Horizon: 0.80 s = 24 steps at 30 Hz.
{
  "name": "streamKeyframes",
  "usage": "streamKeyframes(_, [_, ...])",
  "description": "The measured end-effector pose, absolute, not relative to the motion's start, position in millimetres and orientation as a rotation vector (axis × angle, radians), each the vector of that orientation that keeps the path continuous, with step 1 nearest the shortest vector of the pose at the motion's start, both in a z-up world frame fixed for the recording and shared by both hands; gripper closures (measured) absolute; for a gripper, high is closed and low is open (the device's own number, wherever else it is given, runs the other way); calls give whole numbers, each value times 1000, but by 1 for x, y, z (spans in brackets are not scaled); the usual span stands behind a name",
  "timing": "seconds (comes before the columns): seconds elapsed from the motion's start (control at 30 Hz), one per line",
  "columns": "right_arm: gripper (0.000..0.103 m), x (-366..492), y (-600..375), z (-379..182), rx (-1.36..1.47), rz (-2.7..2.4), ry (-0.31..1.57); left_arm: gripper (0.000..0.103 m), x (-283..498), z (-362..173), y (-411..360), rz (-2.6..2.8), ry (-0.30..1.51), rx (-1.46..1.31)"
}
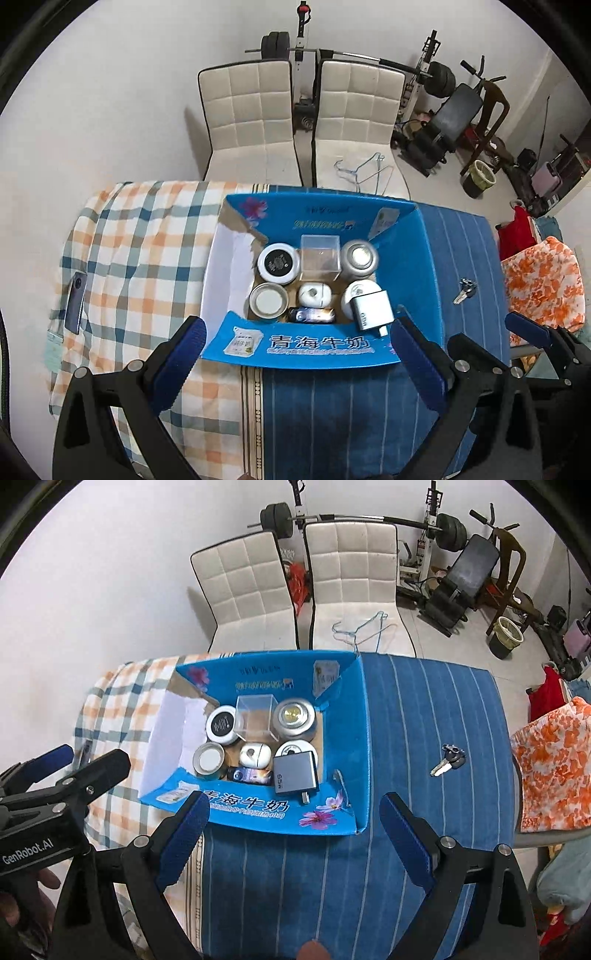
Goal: Organize rigid objects
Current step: 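Lift both tools out of the blue box, then grasp the keys on the table with the right tool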
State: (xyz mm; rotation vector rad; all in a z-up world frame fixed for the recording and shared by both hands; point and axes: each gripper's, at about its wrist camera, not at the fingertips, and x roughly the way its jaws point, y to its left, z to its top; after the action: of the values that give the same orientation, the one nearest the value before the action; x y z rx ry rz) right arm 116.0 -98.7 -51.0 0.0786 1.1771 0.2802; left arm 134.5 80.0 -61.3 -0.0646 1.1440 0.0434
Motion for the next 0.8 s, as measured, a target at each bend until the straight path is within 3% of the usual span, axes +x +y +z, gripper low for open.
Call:
streamKeyframes(0.27, [8, 132, -162, -73, 216, 140, 1221, 1, 157, -73, 61, 66, 1136, -67])
streamKeyframes(0.57, [8, 186, -302, -187, 508, -218, 1342, 1, 217, -161, 23, 70, 1287, -155])
streamKeyframes(0.8, [9, 235, -341, -274, 616, -347, 1399, 1, 259, -214, -4, 91, 1377, -150])
